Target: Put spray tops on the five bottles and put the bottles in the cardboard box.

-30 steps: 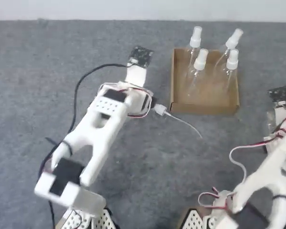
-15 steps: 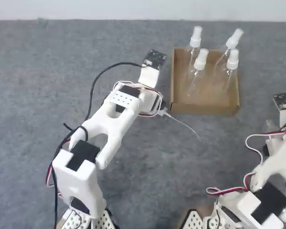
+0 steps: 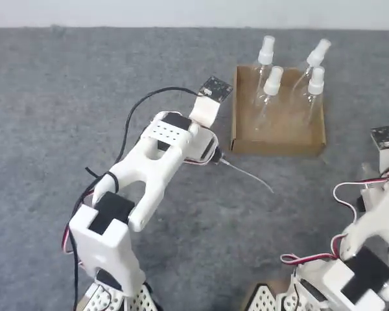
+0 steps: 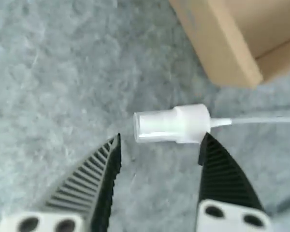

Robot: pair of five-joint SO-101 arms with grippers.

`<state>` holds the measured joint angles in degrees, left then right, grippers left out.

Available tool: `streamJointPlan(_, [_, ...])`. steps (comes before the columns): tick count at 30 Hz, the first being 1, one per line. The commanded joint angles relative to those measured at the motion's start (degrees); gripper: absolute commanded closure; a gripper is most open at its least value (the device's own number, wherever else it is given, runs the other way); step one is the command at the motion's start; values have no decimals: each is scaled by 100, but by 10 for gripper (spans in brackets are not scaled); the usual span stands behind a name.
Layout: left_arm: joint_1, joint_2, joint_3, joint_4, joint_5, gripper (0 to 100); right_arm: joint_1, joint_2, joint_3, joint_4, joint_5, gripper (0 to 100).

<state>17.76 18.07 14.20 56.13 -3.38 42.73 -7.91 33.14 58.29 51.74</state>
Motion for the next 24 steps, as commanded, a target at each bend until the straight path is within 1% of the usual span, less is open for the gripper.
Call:
streamJointPlan(1, [-237,-229,-101,123,-79,769,66,-92,-404,-48,70,983])
streamJointPlan(4, [-360,-633,-92,35,273,769,66,-92,-404,-75,70,983])
streamJointPlan(7, [-325,-1002,-92,-97,563,769,48,-92,-404,-75,70,983])
streamJointPlan(12, [-185,-1125,-84,-519,1248,769,48,-84,-404,-57,70,983])
streamJointPlan(17, [26,-862,-110,-826,1670,769,48,-92,-404,-48,70,983])
streamJointPlan(22, [35,-202,-101,-914,1881,769,57,-92,-404,-40,70,982])
streamJointPlan(24, [26,-62,-101,-905,1855,769,57,-92,-404,-40,70,982])
